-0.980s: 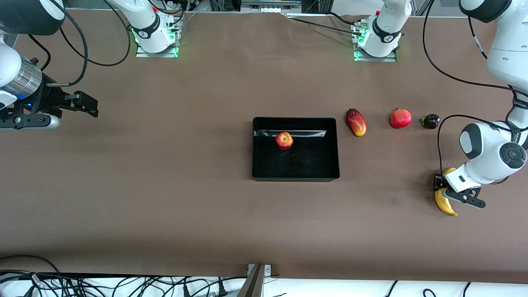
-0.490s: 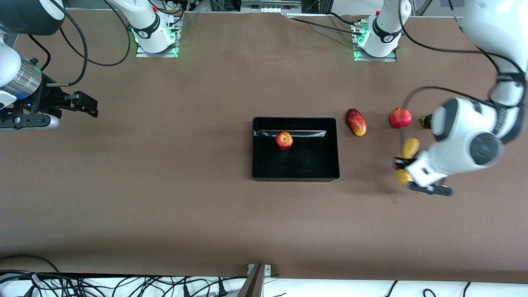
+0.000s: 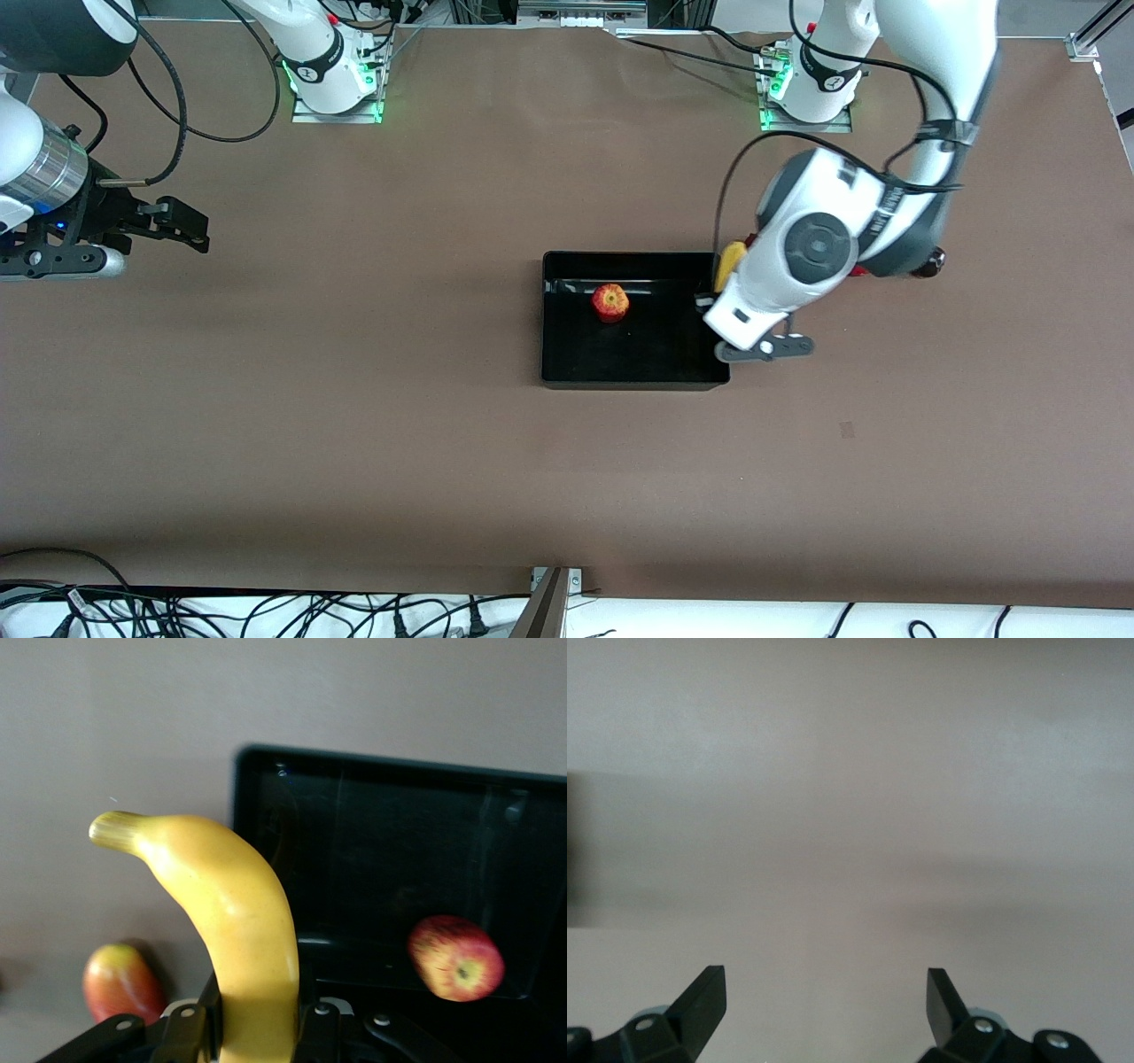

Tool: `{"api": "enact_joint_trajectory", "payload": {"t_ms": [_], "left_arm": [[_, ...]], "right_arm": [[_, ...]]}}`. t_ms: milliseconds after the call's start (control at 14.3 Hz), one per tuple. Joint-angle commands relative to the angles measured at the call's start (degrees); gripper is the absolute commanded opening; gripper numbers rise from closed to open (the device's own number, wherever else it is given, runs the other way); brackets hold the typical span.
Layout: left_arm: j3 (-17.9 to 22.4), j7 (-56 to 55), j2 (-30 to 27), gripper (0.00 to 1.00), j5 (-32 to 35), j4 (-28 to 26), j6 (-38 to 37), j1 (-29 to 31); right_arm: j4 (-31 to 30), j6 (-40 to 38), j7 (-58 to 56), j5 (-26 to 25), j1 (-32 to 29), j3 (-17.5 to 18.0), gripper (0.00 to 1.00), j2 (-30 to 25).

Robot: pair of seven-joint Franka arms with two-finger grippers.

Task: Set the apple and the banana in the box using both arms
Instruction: 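Carry the banana with the left gripper over the black box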

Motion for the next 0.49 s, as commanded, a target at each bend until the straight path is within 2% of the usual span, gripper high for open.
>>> {"api": "enact_joint_trajectory", "payload": {"t_ms": [0,420], "left_arm": [[1.13,-5.33,1.16,0.0,-2.32,-0.19,3.89,-3.34],[1.13,-8.86,5.46,0.0,-1.71,-0.1,11.18,-6.77]], "right_arm": [[1.21,-0.09,-0.83,-0.15,-0.29,0.07,1.0,0.42],[1.21,-0.09,-0.83,-0.15,-0.29,0.07,1.0,0.42]]}}
